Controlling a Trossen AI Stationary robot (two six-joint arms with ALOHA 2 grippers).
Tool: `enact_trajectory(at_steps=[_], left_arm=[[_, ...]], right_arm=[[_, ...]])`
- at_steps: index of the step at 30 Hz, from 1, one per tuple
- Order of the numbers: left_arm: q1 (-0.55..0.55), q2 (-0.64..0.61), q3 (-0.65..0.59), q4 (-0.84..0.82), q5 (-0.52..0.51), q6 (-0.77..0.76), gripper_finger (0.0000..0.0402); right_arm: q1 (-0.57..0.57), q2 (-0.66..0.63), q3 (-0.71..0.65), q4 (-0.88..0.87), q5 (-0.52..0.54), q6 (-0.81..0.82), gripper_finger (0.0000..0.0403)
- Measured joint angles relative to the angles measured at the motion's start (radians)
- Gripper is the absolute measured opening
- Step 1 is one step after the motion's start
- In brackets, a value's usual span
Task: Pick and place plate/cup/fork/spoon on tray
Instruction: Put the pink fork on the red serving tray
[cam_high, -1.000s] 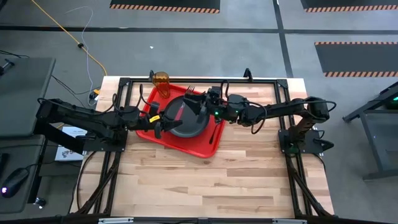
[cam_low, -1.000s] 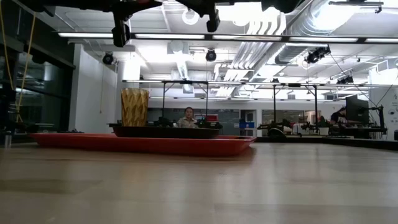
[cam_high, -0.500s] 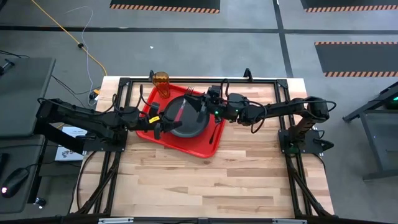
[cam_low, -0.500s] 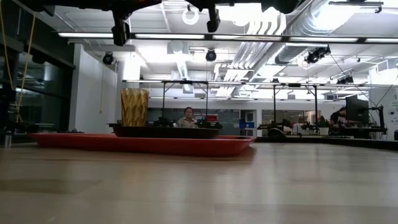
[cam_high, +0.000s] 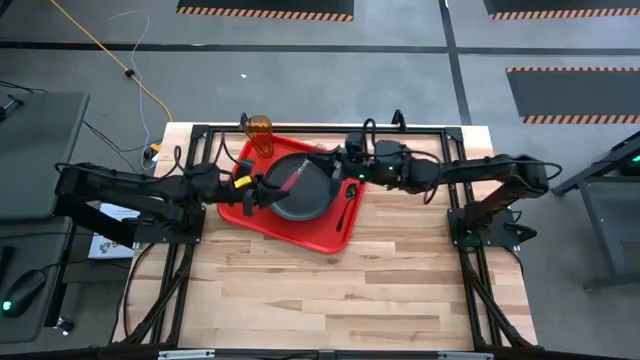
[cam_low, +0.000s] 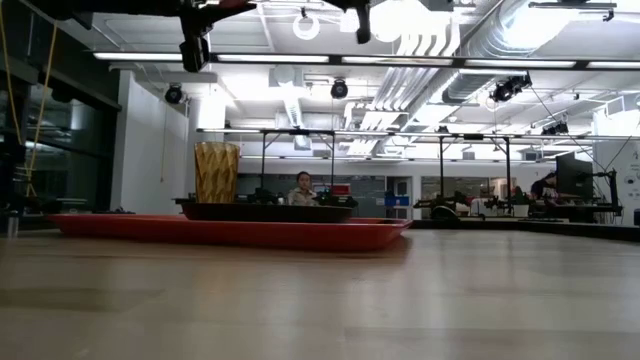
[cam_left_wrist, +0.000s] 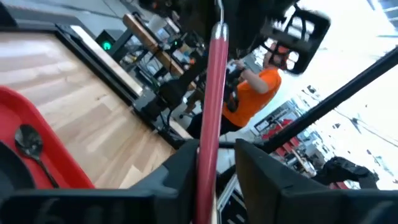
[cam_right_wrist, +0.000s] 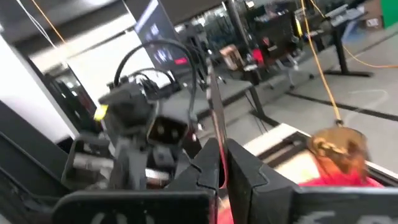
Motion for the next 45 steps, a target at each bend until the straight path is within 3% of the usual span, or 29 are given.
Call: enact_trajectory(at_steps=[8, 17, 27, 36, 45], left_arm=[[0.078, -0.089, 0.01, -0.085, 0.03, 0.038, 0.0181], [0.148, -0.168, 0.013, -0.079, 0.07, 0.052, 0.024], [0.17, -0.219, 0.013, -0.021, 0.068, 0.144, 0.0244], [0.17, -0.215, 0.012, -0.007, 0.064, 0.149, 0.0244], [0.17, -0.214, 0.012, -0.008, 0.062, 0.149, 0.0244]], right_arm=[[-0.004, -0.095, 0.0, -0.225, -0.003, -0.043, 0.0], [-0.003, -0.11, -0.002, -0.435, -0.131, -0.047, 0.0], [0.0, -0.109, -0.043, -0.432, -0.224, -0.018, 0.0], [0.004, -0.107, -0.127, -0.264, -0.229, 0.032, 0.0], [0.004, -0.107, -0.137, -0.225, -0.229, 0.04, 0.0]])
